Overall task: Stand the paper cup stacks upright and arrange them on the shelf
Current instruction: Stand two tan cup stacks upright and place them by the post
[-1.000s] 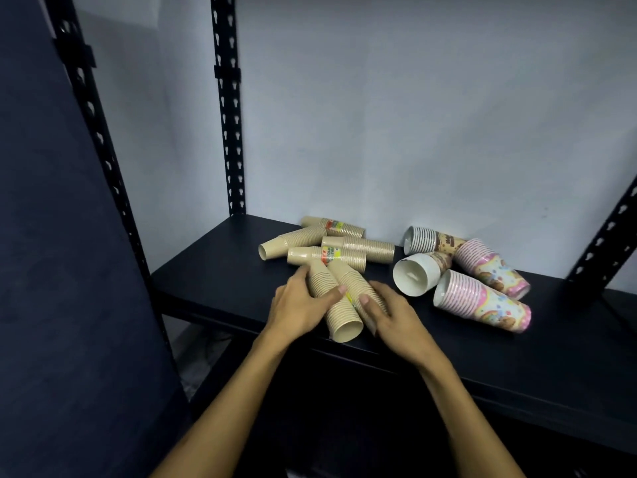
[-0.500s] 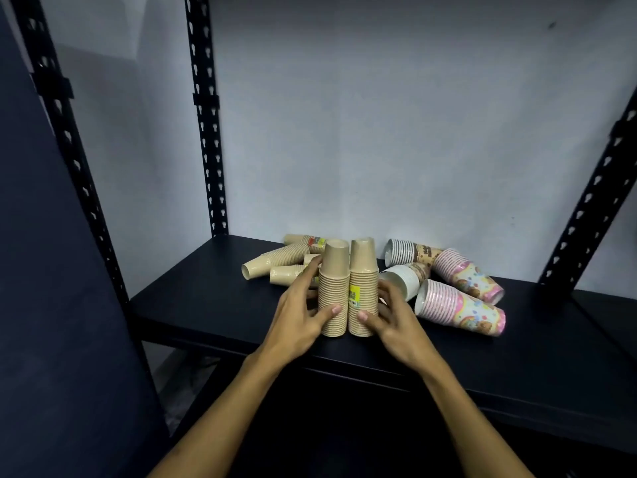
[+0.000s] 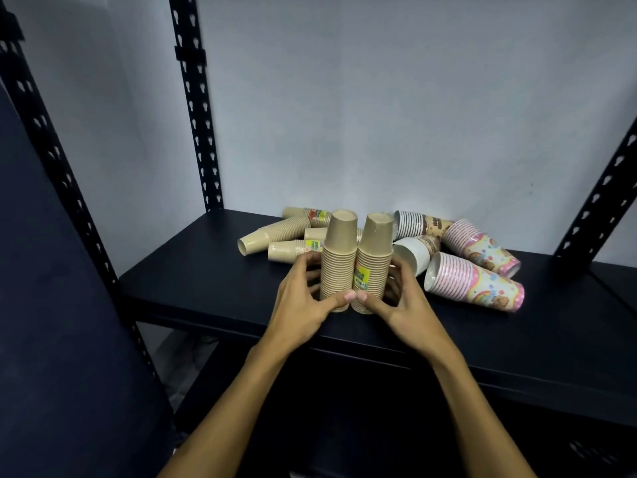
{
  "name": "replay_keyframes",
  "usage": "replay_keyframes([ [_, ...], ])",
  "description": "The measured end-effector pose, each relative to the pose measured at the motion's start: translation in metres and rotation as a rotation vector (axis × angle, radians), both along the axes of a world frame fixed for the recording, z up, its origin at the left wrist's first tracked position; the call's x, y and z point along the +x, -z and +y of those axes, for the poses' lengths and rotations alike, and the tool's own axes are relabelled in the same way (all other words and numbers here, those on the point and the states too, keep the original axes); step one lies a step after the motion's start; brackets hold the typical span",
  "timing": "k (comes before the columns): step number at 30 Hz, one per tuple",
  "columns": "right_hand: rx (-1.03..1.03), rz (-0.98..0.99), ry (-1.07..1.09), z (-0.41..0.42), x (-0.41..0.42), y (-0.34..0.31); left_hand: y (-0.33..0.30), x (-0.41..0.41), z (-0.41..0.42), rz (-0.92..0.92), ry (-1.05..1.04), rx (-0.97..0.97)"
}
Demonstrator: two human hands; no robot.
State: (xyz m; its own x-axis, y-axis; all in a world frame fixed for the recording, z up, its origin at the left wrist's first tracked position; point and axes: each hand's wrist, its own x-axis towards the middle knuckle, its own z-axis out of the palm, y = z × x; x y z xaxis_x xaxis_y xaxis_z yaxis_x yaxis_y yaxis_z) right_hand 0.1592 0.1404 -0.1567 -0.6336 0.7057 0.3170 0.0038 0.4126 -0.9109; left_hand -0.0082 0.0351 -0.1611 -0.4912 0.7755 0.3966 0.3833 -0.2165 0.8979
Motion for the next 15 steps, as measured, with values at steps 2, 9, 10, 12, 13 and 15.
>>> replay_keyframes([
  [2,0.032,-0.031,0.039,-0.002,-0.002,0.0,0.001,0.0,0.003,0.023,-0.037,-0.003],
  [9,0.061,-0.039,0.072,0.003,-0.001,0.006,0.006,-0.013,0.005,0.051,-0.04,-0.051],
  [10,0.05,-0.042,0.057,0.004,0.001,0.006,0.005,-0.015,0.004,0.034,-0.014,-0.065],
  [12,0.047,-0.057,0.024,0.002,0.001,0.004,0.004,-0.017,0.002,0.009,0.032,-0.081],
  [13,0.046,-0.062,0.008,0.001,0.001,0.004,0.003,-0.019,0.0,-0.003,0.048,-0.082],
  [15,0.039,-0.066,-0.016,0.001,0.001,0.003,0.001,-0.02,-0.003,-0.044,0.088,-0.074],
])
